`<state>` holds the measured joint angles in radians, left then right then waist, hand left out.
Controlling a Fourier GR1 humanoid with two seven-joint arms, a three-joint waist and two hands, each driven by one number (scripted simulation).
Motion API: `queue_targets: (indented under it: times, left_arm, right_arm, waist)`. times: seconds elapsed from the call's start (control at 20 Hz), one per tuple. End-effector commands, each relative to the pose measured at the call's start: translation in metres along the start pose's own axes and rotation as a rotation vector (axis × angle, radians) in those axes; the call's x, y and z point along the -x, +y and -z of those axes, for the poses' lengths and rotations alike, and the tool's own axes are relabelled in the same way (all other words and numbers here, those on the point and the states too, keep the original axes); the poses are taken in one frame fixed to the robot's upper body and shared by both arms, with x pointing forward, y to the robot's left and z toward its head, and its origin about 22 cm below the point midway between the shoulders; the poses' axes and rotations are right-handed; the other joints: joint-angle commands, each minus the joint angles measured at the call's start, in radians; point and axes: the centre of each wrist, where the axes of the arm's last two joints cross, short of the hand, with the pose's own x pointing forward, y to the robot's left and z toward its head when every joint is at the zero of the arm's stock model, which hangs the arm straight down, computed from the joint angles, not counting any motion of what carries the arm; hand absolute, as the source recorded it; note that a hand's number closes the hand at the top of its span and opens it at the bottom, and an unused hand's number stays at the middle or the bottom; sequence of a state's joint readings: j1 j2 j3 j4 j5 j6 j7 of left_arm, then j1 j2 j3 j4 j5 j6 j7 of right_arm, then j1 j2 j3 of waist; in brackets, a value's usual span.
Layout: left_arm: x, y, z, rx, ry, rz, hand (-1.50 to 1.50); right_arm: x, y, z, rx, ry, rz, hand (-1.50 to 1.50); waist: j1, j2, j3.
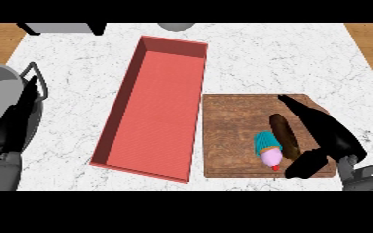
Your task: Pick the cupcake from the cutting board and place it in the cardboard box
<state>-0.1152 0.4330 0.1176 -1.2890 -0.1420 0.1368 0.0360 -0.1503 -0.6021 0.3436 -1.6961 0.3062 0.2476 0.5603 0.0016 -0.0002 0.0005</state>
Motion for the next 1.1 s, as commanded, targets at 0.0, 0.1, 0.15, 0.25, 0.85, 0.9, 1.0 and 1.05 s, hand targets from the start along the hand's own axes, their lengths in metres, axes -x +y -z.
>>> queue_targets:
  times: [0.0, 0.1, 0.15, 0.25, 0.85, 0.9, 1.0, 1.05]
  left_arm:
    - [-0.009, -0.001, -0.013, -0.007, -0.011, 0.001, 0.00]
    - [-0.004, -0.011, -0.007, -0.003, -0.006, 0.005, 0.00]
    - [0.000, -0.009, -0.020, 0.005, 0.013, 0.011, 0.00]
    - [-0.010, -0.001, -0.003, -0.012, 0.003, -0.008, 0.00]
    - [0.020, 0.003, -0.014, 0.004, -0.004, 0.004, 0.00]
    - [-0.006, 0.003, -0.007, 0.014, 0.018, -0.003, 0.00]
    - [0.016, -0.013, -0.023, 0.006, 0.000, -0.002, 0.00]
    - [-0.007, -0.013, -0.010, 0.009, -0.001, 0.003, 0.00]
  right_arm:
    - [-0.006, 0.014, 0.021, -0.018, -0.011, -0.002, -1.50]
    - [0.000, 0.014, 0.000, -0.004, -0.051, 0.016, -1.50]
    - [-0.022, 0.015, -0.001, -0.008, -0.052, 0.019, -1.50]
    - [-0.019, 0.004, 0.001, -0.026, -0.075, 0.036, -1.50]
    - [-0.051, 0.026, 0.004, -0.056, -0.071, -0.021, -1.50]
    - [-0.042, 0.015, 0.010, -0.070, -0.038, -0.061, -1.50]
    - [-0.040, 0.016, 0.007, -0.081, 0.006, -0.026, -1.50]
    - [-0.047, 0.044, 0.019, -0.108, 0.001, -0.034, -1.50]
  waist:
    - [0.004, 0.000, 0.000]
    - [-0.002, 0.000, 0.000]
    - [0.001, -0.001, 0.000]
    - [-0.001, 0.000, -0.001]
    - [0.001, 0.000, -0.001]
    - [0.001, 0.000, 0.000]
    - [0.001, 0.000, -0.001]
    - [0.001, 0.000, 0.000]
